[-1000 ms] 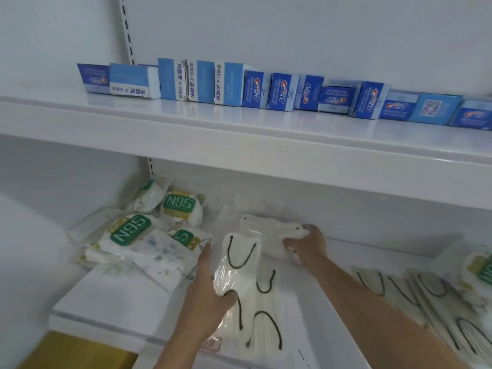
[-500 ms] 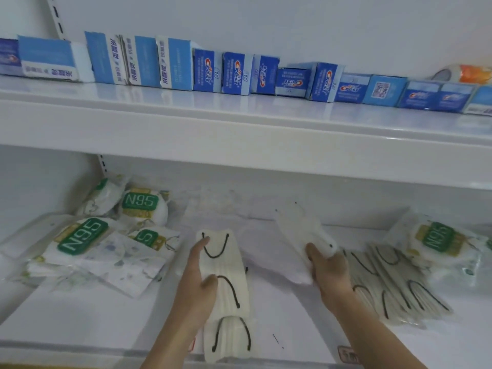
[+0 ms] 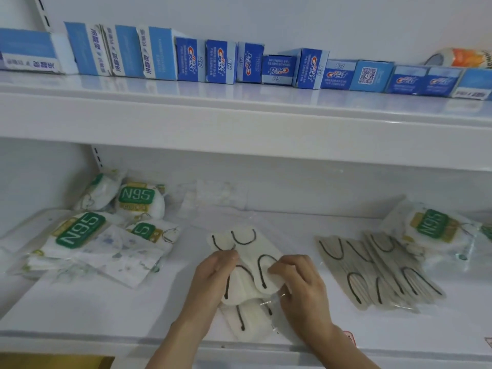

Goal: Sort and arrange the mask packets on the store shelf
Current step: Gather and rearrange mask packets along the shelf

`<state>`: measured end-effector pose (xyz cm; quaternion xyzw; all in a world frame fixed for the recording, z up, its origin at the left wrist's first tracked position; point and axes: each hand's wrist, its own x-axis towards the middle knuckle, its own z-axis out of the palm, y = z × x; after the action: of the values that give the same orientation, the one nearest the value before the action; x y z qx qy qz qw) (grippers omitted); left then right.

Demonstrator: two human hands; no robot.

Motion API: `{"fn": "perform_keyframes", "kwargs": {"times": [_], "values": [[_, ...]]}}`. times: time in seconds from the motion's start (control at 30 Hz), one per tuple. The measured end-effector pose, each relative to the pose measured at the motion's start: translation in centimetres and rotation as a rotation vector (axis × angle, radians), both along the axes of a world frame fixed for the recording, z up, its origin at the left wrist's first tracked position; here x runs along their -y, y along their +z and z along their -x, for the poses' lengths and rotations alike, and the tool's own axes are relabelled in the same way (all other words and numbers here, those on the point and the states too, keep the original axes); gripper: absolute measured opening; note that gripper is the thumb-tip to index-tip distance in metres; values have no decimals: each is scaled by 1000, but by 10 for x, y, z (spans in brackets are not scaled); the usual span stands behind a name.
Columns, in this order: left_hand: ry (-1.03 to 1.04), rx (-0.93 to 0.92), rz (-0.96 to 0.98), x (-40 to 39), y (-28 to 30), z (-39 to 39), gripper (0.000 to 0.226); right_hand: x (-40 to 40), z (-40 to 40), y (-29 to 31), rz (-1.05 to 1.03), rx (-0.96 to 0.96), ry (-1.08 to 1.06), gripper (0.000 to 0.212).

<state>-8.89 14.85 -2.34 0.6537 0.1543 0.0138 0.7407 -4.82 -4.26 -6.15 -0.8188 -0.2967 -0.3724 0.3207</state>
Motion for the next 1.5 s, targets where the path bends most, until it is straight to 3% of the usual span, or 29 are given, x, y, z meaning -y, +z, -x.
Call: {"fn": "perform_keyframes", "kwargs": {"times": [0.07, 0.17, 0.27, 0.37, 0.53, 0.6, 0.7, 0.8, 0.9, 0.97, 1.07, 1.2, 1.27, 1.3, 1.37, 1.43, 1.5], "values": [[73, 17, -61, 3, -3, -1, 28, -5, 5, 0, 43, -63, 85, 40], [202, 106, -179, -6, -1, 0, 55, -7, 11, -3, 152, -329, 157, 62], [286, 143, -320, -36, -1, 4, 80, -6, 8, -5, 152, -540, 124, 53], [189, 70, -384, -58, -5, 10, 79, -13, 4, -9, 333, -449, 74, 32], [149, 42, -446, -56, -18, 13, 87, -41, 5, -11, 516, -465, -11, 52], [141, 40, -560, -51, -17, 12, 88, -49, 7, -9, 455, -494, 68, 59], [98, 25, -824, -47, -17, 10, 94, -41, -1, 1, 221, -584, 150, 48], [72, -63, -967, -44, -19, 7, 93, -18, -24, 9, 282, -537, -204, 56], [71, -93, -1088, -38, -19, 3, 88, -3, -41, 12, 435, -765, -364, 72], [70, -121, -1174, -35, -14, -2, 85, 3, -49, 9, 333, -738, -338, 57], [-8, -155, -1226, -35, -7, -7, 80, 11, -58, 5, 342, -620, -290, 35], [-69, -107, -1280, -33, 2, -10, 69, 20, -65, 26, -75, -772, -298, 24], [-32, 3, -1209, -31, 3, -11, 60, 16, -59, 41, -347, -903, -176, 19], [-9, 90, -1063, -28, 5, -13, 54, 11, -53, 49, -491, -994, -57, 19], [-13, 141, -584, -17, 17, -13, 42, -3, -38, 62, -716, -1212, 246, 22], [-31, 94, -96, -8, 26, -16, 27, -18, -26, 66, -753, -1379, 448, 25], [63, 46, 127, -8, 24, -20, 25, -33, -23, 64, -634, -1449, 482, 24]]}}
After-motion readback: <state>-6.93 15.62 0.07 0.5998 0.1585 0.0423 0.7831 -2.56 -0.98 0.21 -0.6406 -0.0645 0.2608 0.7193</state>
